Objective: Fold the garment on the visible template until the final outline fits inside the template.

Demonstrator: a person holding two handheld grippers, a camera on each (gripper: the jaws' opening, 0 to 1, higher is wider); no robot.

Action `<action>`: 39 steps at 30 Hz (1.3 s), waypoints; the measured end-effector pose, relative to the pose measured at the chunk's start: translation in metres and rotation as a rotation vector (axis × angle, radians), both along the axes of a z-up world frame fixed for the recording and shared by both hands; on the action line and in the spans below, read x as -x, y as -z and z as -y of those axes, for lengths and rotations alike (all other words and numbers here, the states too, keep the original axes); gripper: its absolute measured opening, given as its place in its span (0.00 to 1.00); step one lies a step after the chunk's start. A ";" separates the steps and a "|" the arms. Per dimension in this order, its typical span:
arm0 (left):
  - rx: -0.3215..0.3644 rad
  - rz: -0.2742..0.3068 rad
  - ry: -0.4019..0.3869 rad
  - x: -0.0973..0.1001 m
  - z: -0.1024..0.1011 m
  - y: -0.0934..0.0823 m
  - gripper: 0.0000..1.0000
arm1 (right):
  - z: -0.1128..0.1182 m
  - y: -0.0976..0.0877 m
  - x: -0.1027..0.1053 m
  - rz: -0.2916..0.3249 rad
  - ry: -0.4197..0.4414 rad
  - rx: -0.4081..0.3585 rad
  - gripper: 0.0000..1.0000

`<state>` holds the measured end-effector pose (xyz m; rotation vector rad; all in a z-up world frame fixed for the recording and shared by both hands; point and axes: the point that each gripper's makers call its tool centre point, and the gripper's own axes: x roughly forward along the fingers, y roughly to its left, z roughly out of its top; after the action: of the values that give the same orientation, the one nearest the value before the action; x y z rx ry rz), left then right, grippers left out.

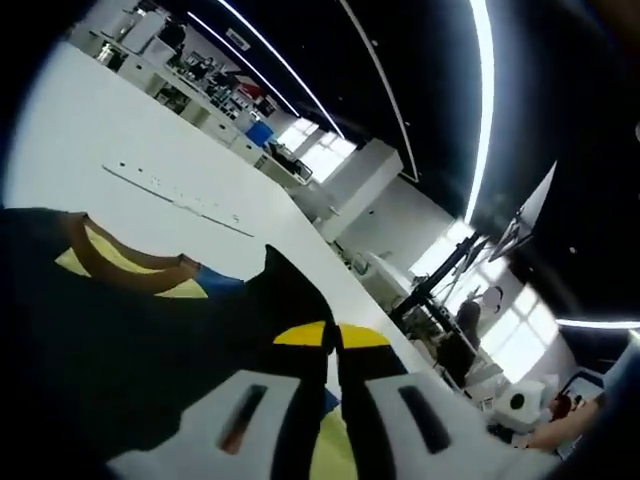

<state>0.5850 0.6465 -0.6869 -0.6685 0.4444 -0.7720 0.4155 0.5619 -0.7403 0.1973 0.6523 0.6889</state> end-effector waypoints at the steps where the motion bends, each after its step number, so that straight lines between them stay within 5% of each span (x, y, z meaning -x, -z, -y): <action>1: 0.003 -0.011 0.002 0.000 0.001 0.003 0.00 | 0.000 0.000 0.000 0.000 0.001 -0.001 0.87; 17: -0.081 -0.005 0.081 0.014 0.010 0.020 0.06 | -0.004 0.003 0.002 -0.013 -0.011 -0.005 0.86; 20: -0.082 0.014 0.086 0.013 0.010 0.017 0.17 | -0.004 0.003 0.002 -0.015 -0.012 -0.005 0.86; 31: -0.334 0.101 0.085 0.008 -0.008 0.038 0.80 | -0.007 0.000 0.000 -0.008 -0.024 -0.005 0.87; 39: -0.522 0.151 0.152 0.015 -0.025 0.052 0.99 | -0.009 -0.001 0.000 -0.005 -0.030 0.000 0.87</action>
<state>0.5704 0.6717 -0.7385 -0.0894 0.5356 -0.8010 0.4158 0.5706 -0.7388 0.1890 0.6612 0.7175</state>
